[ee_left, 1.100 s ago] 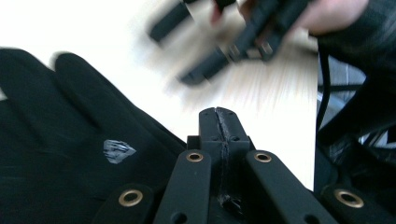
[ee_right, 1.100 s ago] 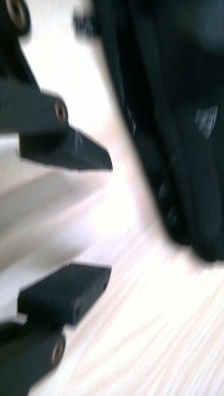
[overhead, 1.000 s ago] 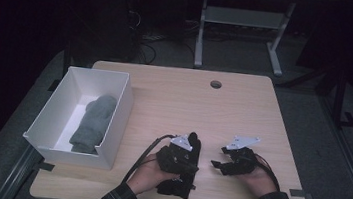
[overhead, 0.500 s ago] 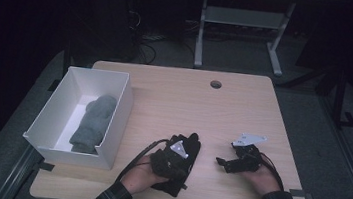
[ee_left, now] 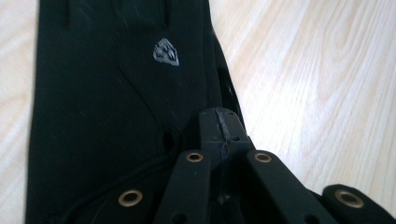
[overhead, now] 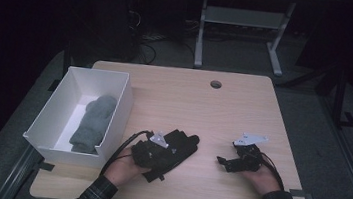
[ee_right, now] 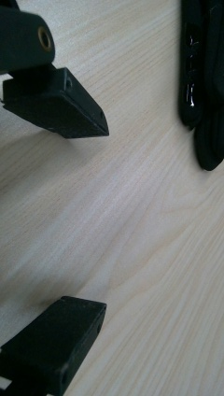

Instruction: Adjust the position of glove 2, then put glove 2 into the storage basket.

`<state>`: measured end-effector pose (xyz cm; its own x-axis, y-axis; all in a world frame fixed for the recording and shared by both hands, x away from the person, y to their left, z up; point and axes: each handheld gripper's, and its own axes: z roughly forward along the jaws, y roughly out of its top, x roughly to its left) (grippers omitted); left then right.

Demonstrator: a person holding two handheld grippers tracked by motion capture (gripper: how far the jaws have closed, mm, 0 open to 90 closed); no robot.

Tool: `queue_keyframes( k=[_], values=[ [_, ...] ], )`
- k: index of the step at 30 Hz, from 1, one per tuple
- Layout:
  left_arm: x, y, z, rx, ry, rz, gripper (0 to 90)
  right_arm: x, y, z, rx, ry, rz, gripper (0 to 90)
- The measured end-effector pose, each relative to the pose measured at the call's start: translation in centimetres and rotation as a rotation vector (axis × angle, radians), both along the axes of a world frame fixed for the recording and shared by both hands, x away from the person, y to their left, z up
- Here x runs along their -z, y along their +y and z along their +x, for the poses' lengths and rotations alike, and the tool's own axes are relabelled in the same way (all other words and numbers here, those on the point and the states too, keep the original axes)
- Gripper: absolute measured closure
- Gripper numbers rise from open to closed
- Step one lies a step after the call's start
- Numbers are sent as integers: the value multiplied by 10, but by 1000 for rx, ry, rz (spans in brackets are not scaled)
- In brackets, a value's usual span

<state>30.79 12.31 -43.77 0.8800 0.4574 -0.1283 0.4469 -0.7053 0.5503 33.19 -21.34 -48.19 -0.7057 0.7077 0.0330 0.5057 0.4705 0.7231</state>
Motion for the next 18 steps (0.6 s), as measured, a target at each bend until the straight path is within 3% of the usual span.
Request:
queue_keyframes(
  k=[2, 5, 9, 13, 18],
  values=[
    [-3, -1, 1, -19, -26, -26, 881, 0, 0, 0, 0, 0, 0, 126],
    [-7, -2, 4, -47, -54, -47, 785, 0, 0, 0, 0, 1, 0, 126],
    [-9, -2, 13, -98, -109, -64, 591, 0, 0, 0, 0, 0, 0, 127],
    [-7, -2, 23, -132, -107, -94, 344, 0, 1, 0, 6, 4, 2, 127],
    [1, -6, 27, -153, -135, -55, 225, 0, 1, 0, 8, 6, 2, 126]
  ],
)
